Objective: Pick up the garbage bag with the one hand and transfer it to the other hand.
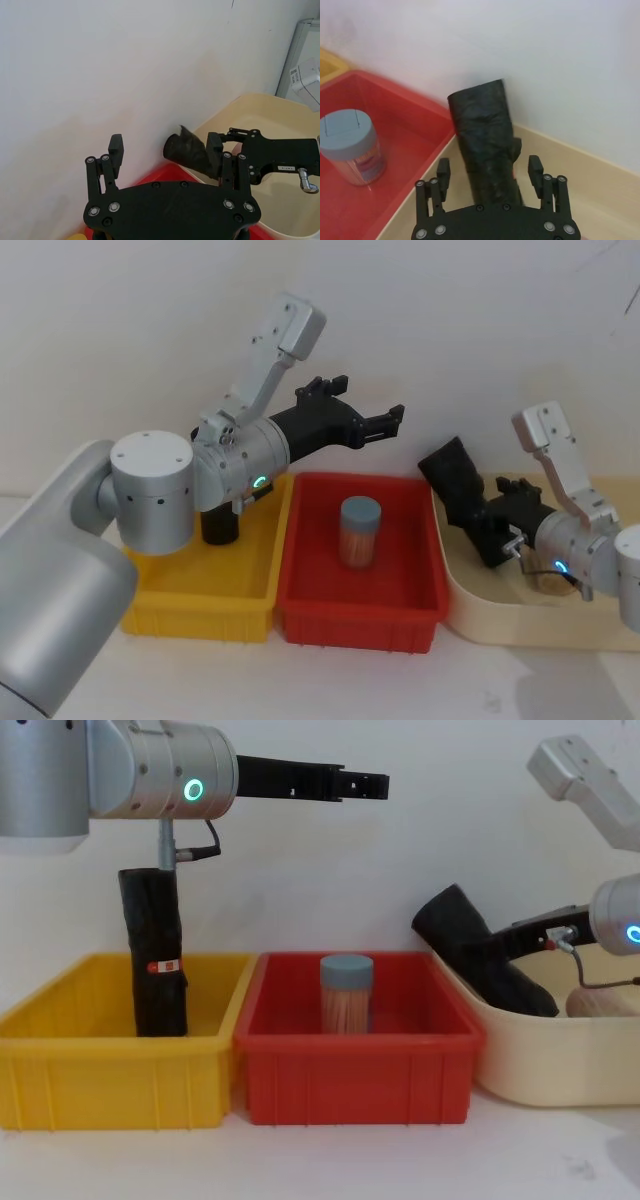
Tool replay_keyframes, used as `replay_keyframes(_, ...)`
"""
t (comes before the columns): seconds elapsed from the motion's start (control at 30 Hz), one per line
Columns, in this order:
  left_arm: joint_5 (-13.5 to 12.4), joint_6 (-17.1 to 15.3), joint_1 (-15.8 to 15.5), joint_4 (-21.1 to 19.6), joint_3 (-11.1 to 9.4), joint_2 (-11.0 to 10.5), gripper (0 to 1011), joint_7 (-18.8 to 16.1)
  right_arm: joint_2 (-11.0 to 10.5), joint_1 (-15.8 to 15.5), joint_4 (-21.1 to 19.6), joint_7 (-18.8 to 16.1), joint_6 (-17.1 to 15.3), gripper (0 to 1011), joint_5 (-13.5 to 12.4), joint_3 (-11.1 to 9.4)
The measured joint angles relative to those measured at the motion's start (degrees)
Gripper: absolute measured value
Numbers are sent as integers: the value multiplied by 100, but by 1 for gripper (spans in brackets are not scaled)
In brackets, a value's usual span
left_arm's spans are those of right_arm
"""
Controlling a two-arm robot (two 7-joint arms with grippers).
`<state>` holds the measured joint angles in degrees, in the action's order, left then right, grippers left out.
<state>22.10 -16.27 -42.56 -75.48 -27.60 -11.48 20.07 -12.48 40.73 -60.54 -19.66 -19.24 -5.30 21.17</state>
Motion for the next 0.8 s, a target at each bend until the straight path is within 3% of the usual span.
replay_keyframes(0.1,0,0,0,0,0,0,1000,0,-13,-8,6,-15,-33,1002,13,8)
replay_keyframes(0.8,0,0,0,0,0,0,1000,0,-43,-26,21,-34,-107,1000,47,26)
